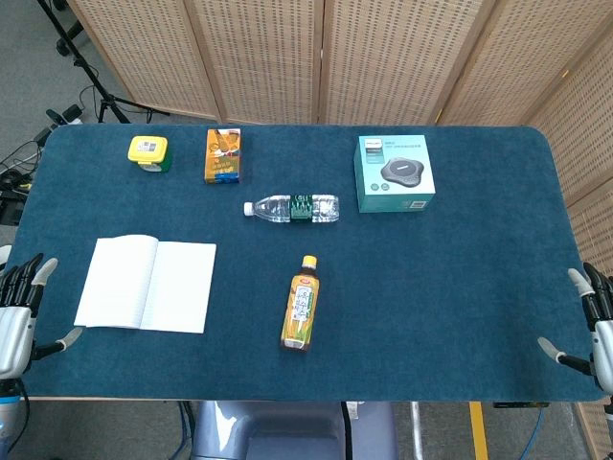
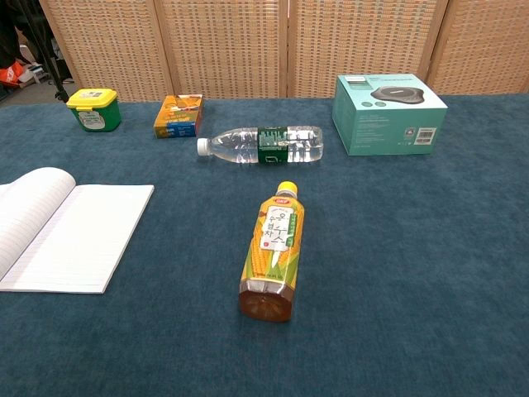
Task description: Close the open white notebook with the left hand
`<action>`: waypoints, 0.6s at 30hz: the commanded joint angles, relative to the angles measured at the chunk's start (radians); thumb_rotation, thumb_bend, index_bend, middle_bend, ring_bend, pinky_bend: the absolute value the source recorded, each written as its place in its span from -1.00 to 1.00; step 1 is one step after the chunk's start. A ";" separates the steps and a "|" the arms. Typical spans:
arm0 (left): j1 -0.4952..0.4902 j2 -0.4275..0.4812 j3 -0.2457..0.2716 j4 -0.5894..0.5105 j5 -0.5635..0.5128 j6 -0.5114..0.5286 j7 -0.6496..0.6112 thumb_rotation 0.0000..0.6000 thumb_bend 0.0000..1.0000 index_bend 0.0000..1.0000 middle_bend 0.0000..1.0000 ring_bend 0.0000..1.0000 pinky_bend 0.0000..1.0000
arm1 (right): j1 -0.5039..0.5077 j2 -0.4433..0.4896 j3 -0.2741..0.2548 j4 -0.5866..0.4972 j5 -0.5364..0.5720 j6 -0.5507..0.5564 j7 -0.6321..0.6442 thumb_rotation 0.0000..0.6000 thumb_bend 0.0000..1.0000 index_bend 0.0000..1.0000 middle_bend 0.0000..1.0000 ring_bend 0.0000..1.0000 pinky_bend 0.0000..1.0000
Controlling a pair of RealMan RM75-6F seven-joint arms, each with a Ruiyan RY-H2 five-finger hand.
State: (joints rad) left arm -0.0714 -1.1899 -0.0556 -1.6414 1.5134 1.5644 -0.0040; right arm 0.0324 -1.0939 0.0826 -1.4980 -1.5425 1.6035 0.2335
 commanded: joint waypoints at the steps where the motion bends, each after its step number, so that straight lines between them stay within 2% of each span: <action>1: 0.000 0.000 0.001 0.000 0.001 -0.001 0.001 1.00 -0.96 -1.00 -1.00 -1.00 -1.00 | 0.000 0.001 -0.001 -0.001 -0.001 -0.002 0.003 1.00 -1.00 -1.00 -1.00 -1.00 -1.00; 12: -0.030 -0.002 0.006 0.015 -0.019 -0.083 -0.018 1.00 -0.95 -1.00 -1.00 -1.00 -1.00 | 0.000 0.008 -0.002 -0.001 -0.004 -0.007 0.021 1.00 -1.00 -1.00 -1.00 -1.00 -1.00; 18: -0.104 -0.047 0.011 0.117 -0.078 -0.264 -0.062 1.00 -0.94 -1.00 -1.00 -1.00 -1.00 | 0.001 0.012 -0.002 -0.004 -0.004 -0.011 0.032 1.00 -1.00 -1.00 -1.00 -1.00 -1.00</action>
State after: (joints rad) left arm -0.1379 -1.2117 -0.0476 -1.5795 1.4627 1.3726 -0.0450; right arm 0.0339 -1.0822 0.0807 -1.5010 -1.5469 1.5927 0.2646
